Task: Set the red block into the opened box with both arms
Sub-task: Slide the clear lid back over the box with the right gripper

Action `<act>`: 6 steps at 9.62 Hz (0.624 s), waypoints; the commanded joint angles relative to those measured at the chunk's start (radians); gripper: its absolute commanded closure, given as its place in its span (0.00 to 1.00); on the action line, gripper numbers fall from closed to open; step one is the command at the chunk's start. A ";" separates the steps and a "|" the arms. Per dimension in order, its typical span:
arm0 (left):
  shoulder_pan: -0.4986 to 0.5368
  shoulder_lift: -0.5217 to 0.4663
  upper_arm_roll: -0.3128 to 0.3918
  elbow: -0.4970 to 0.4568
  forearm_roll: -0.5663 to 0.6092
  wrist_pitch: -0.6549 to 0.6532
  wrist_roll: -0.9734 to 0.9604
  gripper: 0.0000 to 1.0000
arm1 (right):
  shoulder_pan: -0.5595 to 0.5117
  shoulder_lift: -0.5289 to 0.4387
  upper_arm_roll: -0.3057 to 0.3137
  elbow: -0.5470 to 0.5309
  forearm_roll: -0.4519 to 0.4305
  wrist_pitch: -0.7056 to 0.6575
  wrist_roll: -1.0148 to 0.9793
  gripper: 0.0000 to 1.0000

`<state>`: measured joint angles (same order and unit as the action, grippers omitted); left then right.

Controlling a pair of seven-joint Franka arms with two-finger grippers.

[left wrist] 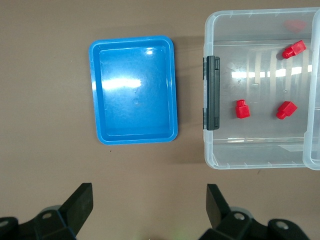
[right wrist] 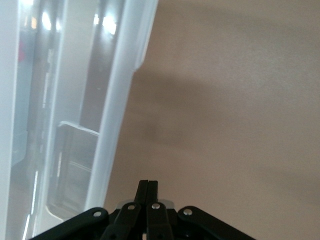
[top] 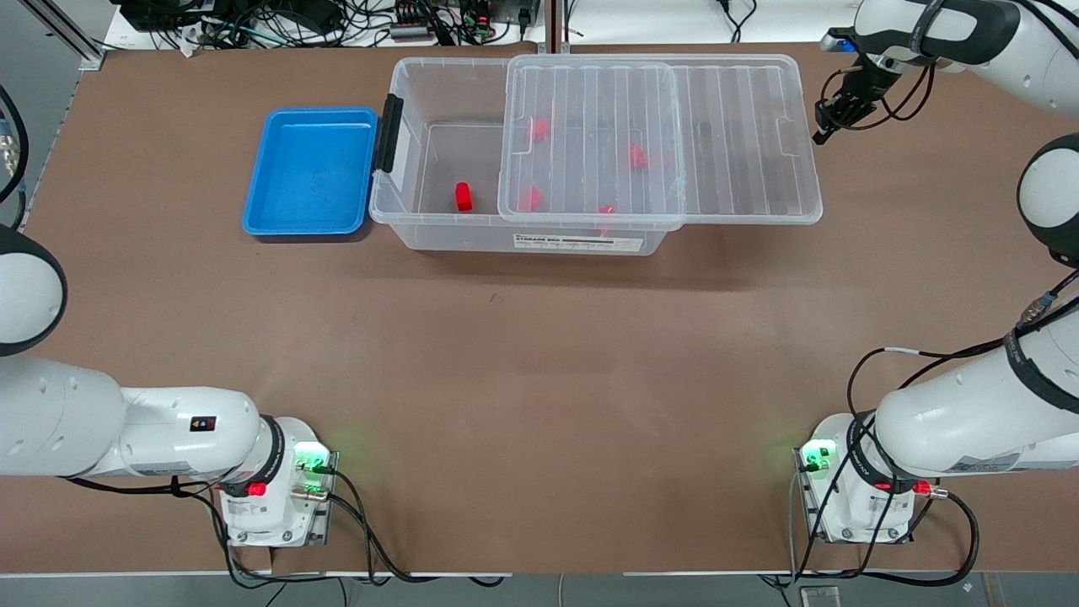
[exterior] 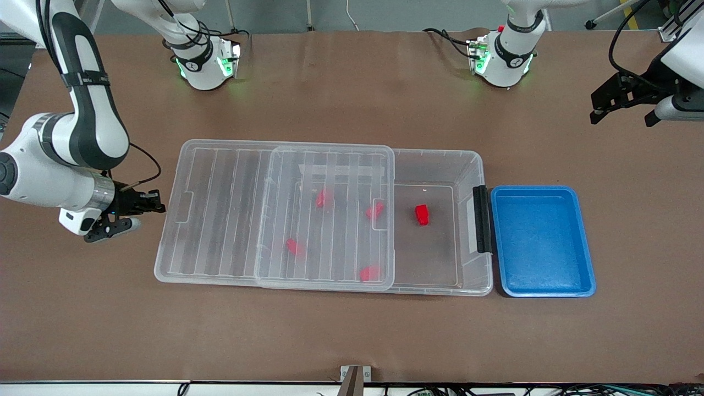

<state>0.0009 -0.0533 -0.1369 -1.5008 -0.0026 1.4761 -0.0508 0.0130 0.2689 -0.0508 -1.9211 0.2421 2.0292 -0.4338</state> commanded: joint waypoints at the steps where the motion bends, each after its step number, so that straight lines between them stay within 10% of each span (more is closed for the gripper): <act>1: 0.004 -0.010 -0.003 -0.045 -0.014 -0.002 0.017 0.00 | -0.005 0.001 0.028 0.010 0.026 -0.009 -0.005 1.00; 6: 0.004 -0.011 -0.003 -0.045 -0.014 -0.003 0.017 0.00 | 0.002 0.010 0.080 0.017 0.082 -0.029 0.047 1.00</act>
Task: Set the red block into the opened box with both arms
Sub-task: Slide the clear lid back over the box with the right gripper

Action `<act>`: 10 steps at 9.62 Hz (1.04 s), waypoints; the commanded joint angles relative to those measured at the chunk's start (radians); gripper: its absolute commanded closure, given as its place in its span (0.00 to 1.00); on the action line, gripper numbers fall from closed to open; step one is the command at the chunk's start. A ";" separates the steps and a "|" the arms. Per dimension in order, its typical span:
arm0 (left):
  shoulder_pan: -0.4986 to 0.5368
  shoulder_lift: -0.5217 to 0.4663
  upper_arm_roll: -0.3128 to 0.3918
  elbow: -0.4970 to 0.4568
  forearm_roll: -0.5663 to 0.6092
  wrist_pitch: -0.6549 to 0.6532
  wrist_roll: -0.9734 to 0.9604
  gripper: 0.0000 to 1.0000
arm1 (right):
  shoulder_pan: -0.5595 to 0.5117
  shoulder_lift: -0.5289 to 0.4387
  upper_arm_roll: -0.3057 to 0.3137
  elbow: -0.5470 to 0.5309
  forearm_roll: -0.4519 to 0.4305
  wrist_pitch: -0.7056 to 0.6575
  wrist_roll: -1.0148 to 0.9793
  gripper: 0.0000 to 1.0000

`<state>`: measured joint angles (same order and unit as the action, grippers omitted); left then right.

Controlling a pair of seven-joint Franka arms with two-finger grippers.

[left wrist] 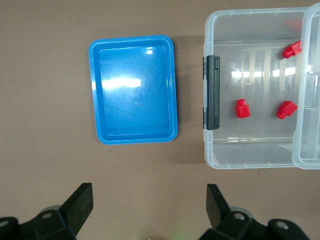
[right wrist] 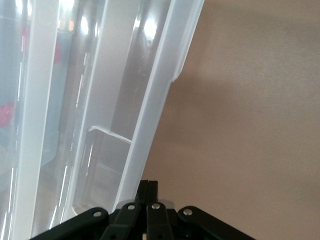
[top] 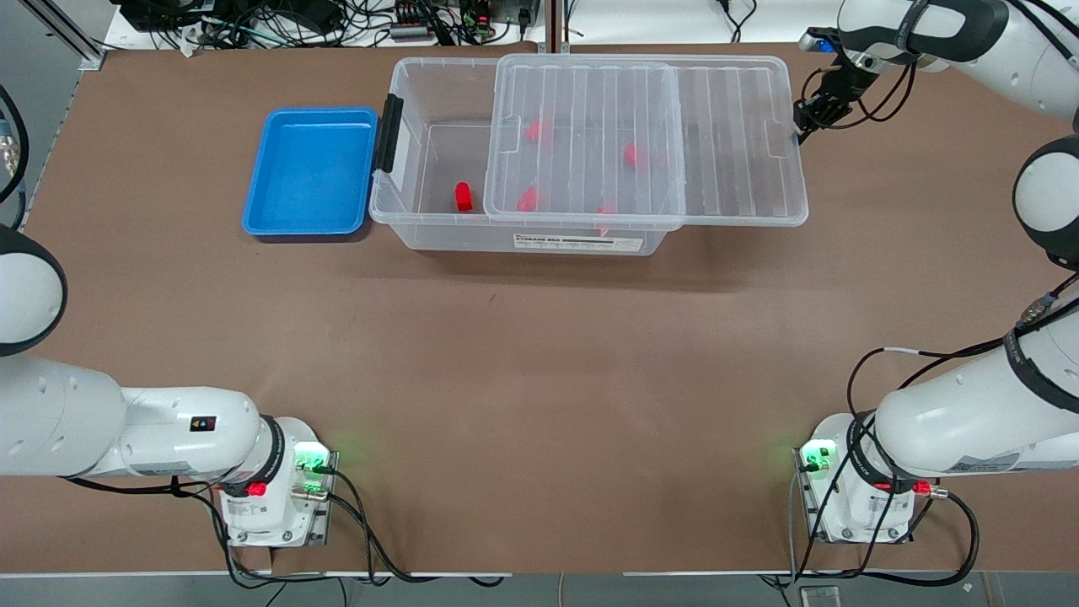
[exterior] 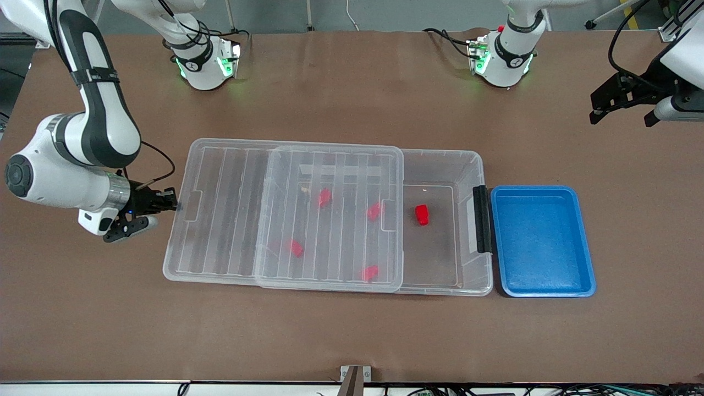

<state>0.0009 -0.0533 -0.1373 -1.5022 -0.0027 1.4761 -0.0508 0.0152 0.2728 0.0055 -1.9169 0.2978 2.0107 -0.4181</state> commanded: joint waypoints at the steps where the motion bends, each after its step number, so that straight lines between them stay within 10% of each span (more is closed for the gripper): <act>1: 0.004 -0.011 -0.002 -0.044 -0.016 -0.005 0.017 0.00 | 0.003 0.011 0.045 0.019 0.030 -0.009 0.068 1.00; 10: 0.005 -0.016 -0.016 -0.041 -0.016 -0.014 0.016 0.00 | 0.147 0.121 0.111 0.160 0.049 0.000 0.275 1.00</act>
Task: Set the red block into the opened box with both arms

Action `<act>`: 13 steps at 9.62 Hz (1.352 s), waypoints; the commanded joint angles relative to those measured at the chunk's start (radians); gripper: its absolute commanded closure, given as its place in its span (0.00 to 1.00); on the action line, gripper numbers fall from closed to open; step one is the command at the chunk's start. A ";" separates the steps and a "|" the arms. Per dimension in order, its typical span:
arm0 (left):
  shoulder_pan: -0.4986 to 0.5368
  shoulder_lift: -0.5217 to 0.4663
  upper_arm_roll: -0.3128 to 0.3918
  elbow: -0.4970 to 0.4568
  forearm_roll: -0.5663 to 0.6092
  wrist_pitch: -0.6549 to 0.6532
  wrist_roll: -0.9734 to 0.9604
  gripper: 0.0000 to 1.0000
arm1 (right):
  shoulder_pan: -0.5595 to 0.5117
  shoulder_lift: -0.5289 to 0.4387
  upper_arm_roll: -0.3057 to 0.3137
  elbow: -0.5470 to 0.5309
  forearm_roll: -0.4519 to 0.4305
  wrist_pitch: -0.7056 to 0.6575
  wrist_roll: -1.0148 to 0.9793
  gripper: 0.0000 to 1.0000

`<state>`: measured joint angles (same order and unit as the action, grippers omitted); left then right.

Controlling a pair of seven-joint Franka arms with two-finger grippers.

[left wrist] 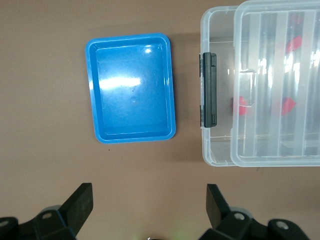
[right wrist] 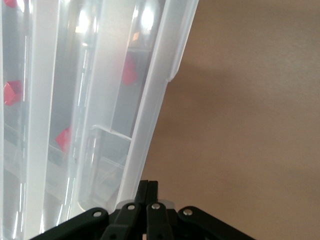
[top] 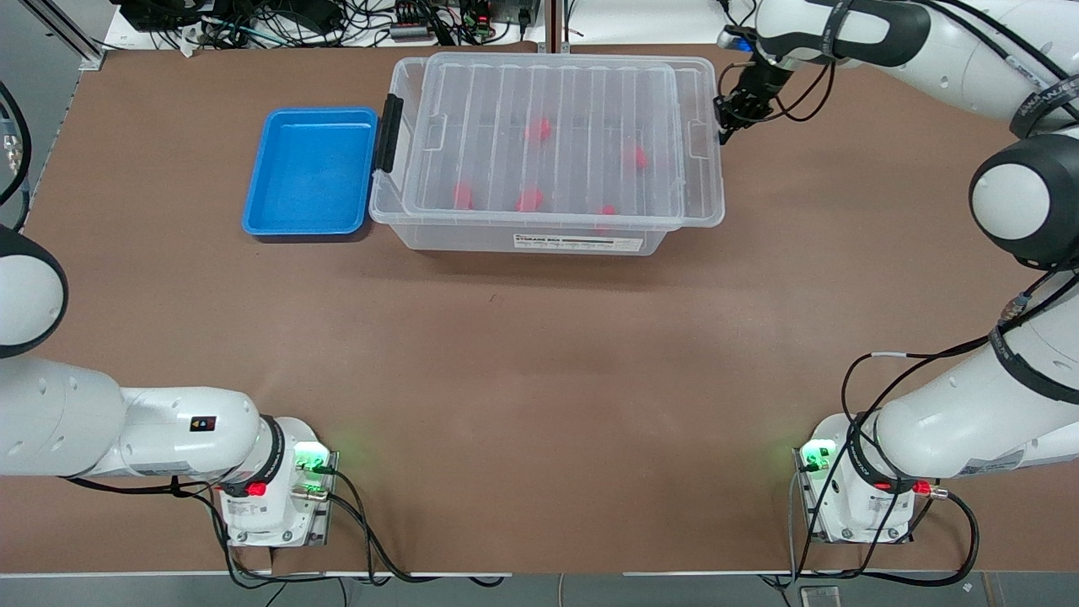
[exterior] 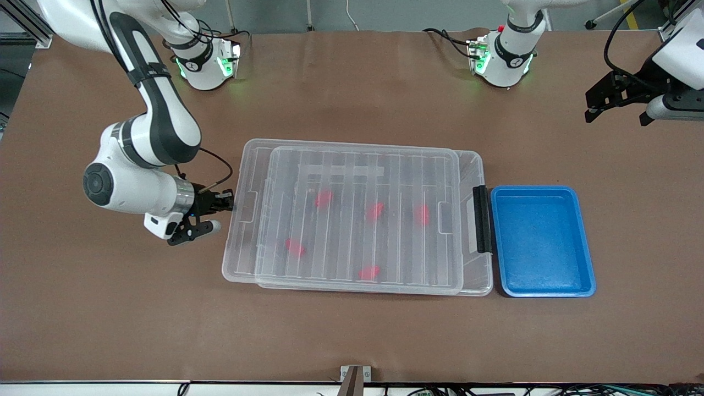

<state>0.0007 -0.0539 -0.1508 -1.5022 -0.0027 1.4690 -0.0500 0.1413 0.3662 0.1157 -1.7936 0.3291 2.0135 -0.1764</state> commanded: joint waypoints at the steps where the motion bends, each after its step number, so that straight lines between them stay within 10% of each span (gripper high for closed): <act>1: 0.007 -0.015 -0.003 -0.041 -0.016 -0.007 0.015 0.00 | 0.027 0.031 0.001 0.042 0.016 -0.002 0.035 1.00; 5: 0.008 -0.014 -0.001 -0.036 -0.014 -0.007 0.015 0.00 | 0.005 0.025 -0.008 0.045 -0.001 -0.005 0.032 0.90; 6: 0.010 -0.014 -0.001 -0.036 -0.014 -0.007 0.015 0.00 | -0.052 -0.019 -0.013 0.049 -0.010 -0.048 0.034 0.61; 7: 0.010 -0.012 -0.001 -0.035 -0.013 -0.007 0.015 0.00 | -0.110 -0.082 -0.013 0.048 -0.092 -0.068 0.046 0.01; 11: 0.004 0.000 -0.003 -0.030 -0.003 0.004 0.015 0.00 | -0.134 -0.338 -0.089 0.089 -0.378 -0.261 0.269 0.00; 13: 0.001 0.003 -0.004 -0.032 -0.003 0.013 0.013 0.00 | -0.128 -0.391 -0.177 0.201 -0.362 -0.483 0.190 0.00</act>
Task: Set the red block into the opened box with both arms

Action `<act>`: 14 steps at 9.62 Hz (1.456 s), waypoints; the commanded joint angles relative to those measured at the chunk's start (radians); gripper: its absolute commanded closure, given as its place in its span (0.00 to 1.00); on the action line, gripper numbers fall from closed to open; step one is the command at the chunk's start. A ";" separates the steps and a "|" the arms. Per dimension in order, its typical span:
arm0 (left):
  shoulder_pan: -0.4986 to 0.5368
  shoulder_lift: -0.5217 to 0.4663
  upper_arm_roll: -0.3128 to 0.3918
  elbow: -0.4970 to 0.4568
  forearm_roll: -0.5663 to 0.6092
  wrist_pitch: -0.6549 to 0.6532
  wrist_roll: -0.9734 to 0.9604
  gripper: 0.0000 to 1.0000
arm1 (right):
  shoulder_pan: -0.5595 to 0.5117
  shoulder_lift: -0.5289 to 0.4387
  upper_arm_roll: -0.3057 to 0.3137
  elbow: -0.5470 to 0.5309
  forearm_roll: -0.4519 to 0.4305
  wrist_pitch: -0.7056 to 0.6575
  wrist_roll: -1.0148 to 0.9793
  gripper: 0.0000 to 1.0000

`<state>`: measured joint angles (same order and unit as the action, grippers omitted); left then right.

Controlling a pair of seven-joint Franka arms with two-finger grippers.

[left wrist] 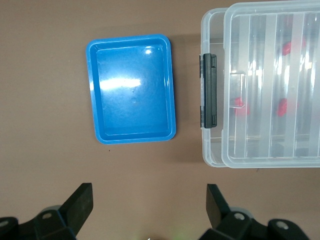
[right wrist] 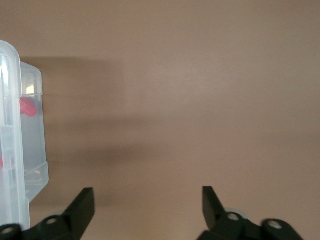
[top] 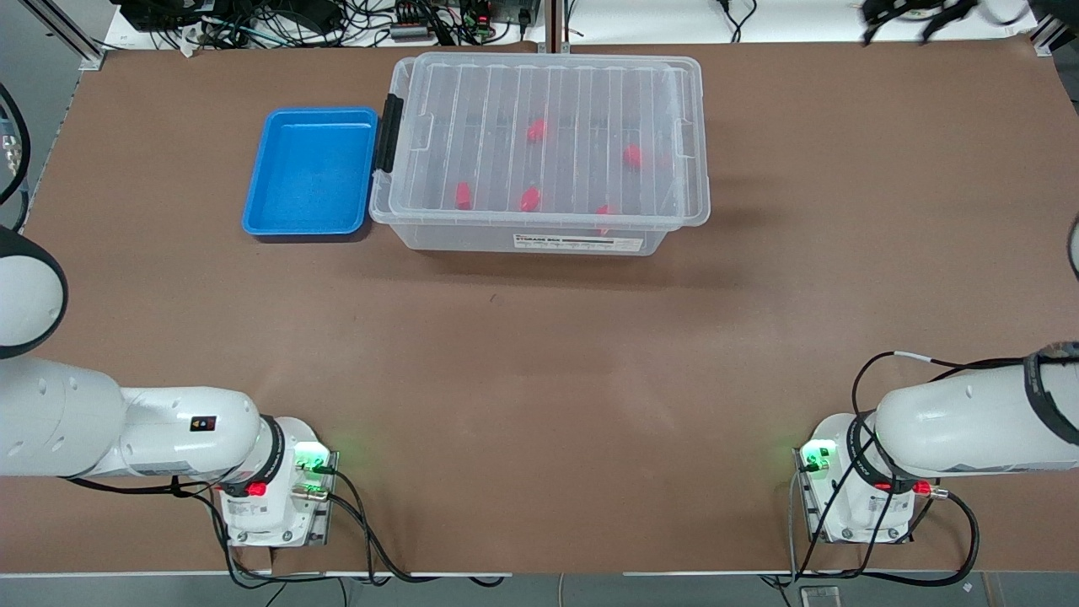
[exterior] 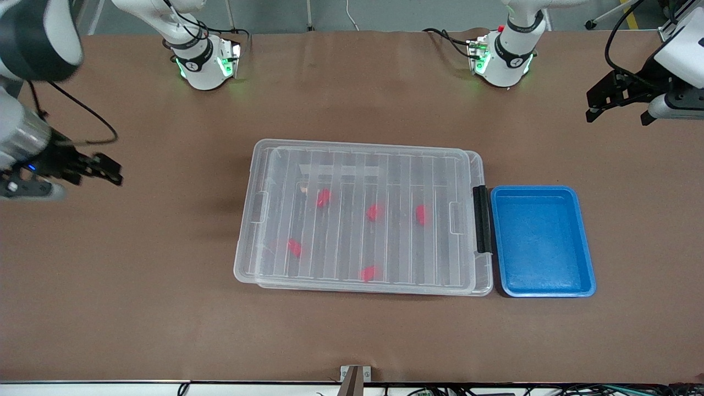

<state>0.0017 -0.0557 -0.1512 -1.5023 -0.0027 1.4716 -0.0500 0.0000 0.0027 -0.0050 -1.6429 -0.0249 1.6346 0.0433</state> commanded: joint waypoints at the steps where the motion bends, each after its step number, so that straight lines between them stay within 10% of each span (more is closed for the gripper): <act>1: -0.002 0.005 -0.004 -0.032 -0.005 0.010 0.010 0.00 | 0.009 -0.042 -0.079 0.092 -0.004 -0.158 -0.030 0.00; 14: 0.012 0.014 -0.013 -0.018 0.004 0.006 0.001 0.00 | 0.006 -0.059 -0.101 0.114 0.005 -0.165 -0.043 0.00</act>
<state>0.0108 -0.0524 -0.1620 -1.5026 -0.0027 1.4734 -0.0535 0.0042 -0.0607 -0.1022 -1.5383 -0.0236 1.4776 0.0096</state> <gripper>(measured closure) 0.000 0.000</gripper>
